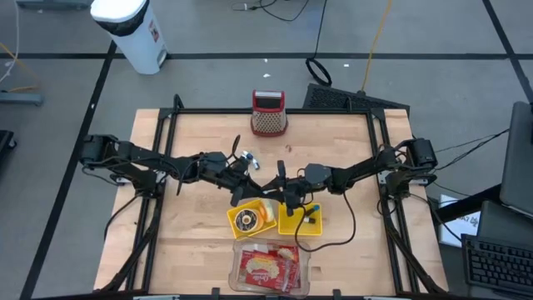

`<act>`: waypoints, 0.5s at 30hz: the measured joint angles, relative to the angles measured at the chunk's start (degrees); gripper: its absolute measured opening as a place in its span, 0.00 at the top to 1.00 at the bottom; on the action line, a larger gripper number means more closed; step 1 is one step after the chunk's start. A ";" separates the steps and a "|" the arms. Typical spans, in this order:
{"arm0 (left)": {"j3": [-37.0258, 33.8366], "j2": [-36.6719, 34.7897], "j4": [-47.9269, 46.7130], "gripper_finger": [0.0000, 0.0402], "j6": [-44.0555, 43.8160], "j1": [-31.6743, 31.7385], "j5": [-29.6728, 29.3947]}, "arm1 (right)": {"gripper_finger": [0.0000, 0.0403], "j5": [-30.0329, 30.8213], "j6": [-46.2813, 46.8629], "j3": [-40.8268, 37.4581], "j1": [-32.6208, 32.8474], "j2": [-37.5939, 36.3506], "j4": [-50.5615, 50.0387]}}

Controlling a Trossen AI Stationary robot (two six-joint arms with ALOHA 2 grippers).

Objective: Pick & Place Food Item
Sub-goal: Put the purple food coloring bottle into the right yellow bin

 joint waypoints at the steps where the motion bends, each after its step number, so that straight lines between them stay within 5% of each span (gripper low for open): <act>1: 0.00 0.00 0.01 0.78 0.18 0.00 0.01 | 0.86 0.01 0.00 0.00 0.00 0.00 -0.07; 9: -0.09 -0.75 0.05 0.76 3.59 0.65 -1.48 | 0.86 0.35 1.58 0.00 -0.07 -0.49 -2.04; 15: 0.17 -4.63 -1.00 0.60 7.42 4.73 -2.80 | 0.86 -1.31 4.92 -0.46 0.11 -5.98 -15.07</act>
